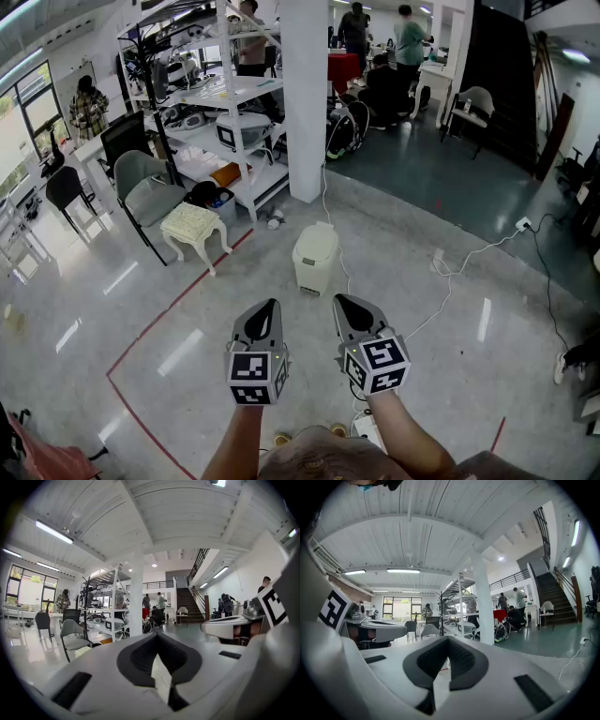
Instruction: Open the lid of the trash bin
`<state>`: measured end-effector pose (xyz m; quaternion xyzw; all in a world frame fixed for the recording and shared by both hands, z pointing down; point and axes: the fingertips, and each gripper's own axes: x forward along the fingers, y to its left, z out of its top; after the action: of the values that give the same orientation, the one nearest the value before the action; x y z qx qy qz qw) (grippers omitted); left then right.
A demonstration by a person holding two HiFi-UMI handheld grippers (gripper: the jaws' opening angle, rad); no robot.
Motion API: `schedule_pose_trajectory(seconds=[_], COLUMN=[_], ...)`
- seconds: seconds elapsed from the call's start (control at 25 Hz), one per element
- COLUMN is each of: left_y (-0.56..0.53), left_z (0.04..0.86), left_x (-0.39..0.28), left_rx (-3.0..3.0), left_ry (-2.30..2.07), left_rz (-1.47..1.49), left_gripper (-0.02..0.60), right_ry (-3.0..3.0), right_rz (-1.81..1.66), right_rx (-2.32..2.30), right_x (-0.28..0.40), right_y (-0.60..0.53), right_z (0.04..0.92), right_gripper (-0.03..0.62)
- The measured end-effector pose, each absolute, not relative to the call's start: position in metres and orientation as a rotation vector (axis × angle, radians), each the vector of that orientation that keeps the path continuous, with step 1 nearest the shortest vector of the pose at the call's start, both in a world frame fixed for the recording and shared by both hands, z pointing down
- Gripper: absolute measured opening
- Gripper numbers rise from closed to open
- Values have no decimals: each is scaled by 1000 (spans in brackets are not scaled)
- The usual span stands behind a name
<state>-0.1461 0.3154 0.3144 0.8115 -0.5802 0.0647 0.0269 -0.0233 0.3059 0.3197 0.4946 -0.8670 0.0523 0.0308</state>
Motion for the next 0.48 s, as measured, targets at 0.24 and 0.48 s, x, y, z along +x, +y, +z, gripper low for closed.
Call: schedule_pose_trajectory(seconds=[0.24, 0.48], left_y=[316, 322], left_z=[314, 316], left_x=[-142, -134], left_rx=[2510, 2487], left_ry=[-1799, -1793], left_rz=[218, 206], left_gripper=[6, 5], right_ry=[-2701, -2706], right_rz=[177, 180], right_rx=[1510, 1512], right_x=[-20, -4], right_y=[308, 312], right_z=[318, 317], right_gripper=[34, 35])
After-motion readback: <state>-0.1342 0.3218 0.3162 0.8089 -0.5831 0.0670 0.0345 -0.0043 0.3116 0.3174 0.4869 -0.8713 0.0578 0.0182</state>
